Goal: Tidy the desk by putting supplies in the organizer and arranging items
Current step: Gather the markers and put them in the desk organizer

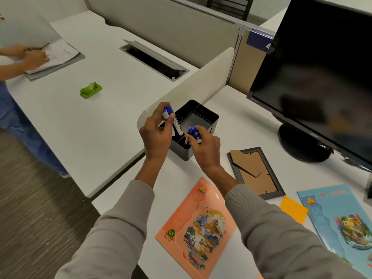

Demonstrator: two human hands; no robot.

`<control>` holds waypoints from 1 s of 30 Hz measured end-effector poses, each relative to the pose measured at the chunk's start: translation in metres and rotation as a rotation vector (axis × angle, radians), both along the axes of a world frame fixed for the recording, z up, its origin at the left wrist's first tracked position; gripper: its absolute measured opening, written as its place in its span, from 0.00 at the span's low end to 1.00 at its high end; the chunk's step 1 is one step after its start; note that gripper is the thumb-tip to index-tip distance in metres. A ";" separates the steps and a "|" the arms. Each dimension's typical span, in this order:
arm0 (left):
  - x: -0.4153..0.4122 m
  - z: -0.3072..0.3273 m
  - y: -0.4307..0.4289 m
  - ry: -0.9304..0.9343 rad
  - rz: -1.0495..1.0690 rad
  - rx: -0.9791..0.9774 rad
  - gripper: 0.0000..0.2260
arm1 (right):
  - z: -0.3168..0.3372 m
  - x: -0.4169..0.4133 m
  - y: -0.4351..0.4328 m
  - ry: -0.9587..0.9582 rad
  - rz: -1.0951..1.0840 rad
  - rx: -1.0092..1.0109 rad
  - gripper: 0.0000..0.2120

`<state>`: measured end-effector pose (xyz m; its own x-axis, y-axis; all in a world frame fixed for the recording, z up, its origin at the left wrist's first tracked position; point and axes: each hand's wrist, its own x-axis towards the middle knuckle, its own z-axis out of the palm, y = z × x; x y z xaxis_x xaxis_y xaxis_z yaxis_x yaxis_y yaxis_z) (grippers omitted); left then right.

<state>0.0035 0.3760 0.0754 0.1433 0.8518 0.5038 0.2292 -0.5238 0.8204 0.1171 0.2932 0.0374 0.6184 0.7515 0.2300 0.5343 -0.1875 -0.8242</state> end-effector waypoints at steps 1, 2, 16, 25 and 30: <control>0.001 -0.003 0.001 0.012 0.011 -0.002 0.16 | -0.002 -0.001 0.000 -0.004 0.004 -0.013 0.19; 0.002 -0.006 0.001 0.019 0.019 -0.008 0.16 | -0.003 -0.001 0.000 -0.003 0.010 -0.023 0.19; 0.010 -0.032 0.008 0.036 -0.024 -0.102 0.15 | -0.017 0.000 -0.031 0.068 -0.013 0.074 0.18; 0.009 -0.048 0.006 0.191 -0.064 -0.129 0.11 | -0.036 -0.008 -0.099 0.105 -0.010 0.025 0.08; 0.012 -0.050 0.003 0.279 -0.060 -0.207 0.12 | -0.050 -0.001 -0.142 0.143 -0.005 -0.072 0.08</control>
